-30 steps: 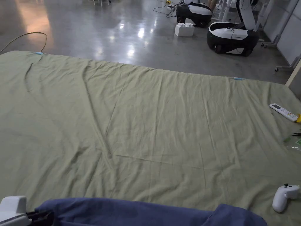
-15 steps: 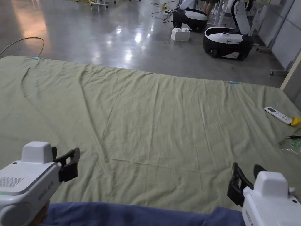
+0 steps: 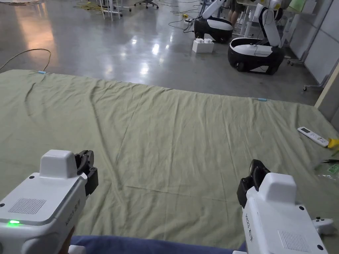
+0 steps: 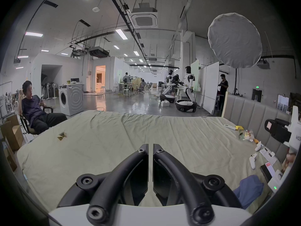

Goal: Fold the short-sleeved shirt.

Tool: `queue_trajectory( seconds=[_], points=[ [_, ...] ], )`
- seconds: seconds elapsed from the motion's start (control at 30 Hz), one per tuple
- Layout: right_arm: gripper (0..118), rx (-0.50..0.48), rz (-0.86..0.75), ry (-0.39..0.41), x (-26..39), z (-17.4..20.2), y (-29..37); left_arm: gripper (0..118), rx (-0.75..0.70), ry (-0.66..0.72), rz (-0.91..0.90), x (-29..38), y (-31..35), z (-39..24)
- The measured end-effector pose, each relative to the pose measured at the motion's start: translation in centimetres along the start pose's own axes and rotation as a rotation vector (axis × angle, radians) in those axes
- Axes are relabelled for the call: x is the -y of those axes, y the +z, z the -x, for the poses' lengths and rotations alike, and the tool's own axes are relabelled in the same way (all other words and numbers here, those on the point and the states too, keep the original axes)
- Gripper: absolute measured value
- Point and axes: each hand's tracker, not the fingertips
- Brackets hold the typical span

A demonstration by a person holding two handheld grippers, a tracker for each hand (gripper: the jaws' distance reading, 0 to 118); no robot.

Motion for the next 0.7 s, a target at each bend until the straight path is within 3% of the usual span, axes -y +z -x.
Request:
queue_trajectory(
  seconds=[0.13,0.33,0.57,0.63,0.67,0.7],
  points=[
    [3,-0.027,0.016,0.006,0.0,-0.1,-0.2,4,0.013,-0.049,0.035,0.4,0.3,1.3],
    [3,-0.048,0.038,0.06,0.6,-0.2,-0.5,4,0.062,-0.048,0.278,2.8,0.6,5.7],
    [3,-0.076,0.086,0.076,1.5,0.2,-0.8,5,0.087,0.215,0.618,9.0,-0.5,11.9],
    [3,-0.079,0.101,0.077,1.9,0.4,-0.9,18,0.107,0.271,0.654,10.4,-0.5,12.8],
    [3,-0.082,0.11,0.078,2.1,0.4,-0.9,33,0.108,0.307,0.677,11.1,-0.8,13.5],
    [3,-0.086,0.119,0.078,2.2,0.5,-0.9,57,0.113,0.347,0.697,11.7,-1.0,14.2]
  ],
)
